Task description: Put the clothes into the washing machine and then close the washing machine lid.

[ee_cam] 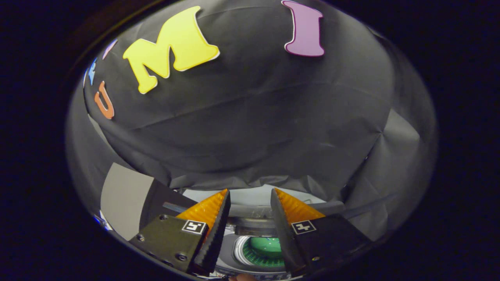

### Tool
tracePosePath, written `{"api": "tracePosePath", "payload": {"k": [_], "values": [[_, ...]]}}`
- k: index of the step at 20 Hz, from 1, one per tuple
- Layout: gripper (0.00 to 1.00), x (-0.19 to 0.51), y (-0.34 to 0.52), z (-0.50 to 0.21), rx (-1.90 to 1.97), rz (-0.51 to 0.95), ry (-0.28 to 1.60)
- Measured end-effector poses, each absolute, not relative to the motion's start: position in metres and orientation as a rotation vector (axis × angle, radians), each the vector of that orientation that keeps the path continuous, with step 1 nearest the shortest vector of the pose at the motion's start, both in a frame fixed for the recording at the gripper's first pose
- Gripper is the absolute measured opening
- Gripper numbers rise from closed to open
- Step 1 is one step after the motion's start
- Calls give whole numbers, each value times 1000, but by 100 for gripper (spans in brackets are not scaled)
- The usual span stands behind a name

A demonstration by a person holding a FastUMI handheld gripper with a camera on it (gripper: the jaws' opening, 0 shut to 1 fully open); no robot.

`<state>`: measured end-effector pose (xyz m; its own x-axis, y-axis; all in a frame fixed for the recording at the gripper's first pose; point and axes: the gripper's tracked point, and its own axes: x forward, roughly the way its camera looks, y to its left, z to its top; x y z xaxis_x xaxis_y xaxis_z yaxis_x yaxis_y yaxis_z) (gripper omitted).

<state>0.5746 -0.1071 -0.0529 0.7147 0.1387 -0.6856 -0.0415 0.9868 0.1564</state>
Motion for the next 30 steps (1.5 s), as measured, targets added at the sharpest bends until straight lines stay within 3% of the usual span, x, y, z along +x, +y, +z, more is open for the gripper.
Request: {"api": "tracePosePath", "payload": {"k": [20, 30], "values": [[67, 529, -104, -53, 52, 109, 549], [67, 496, -104, -63, 53, 78, 549]]}}
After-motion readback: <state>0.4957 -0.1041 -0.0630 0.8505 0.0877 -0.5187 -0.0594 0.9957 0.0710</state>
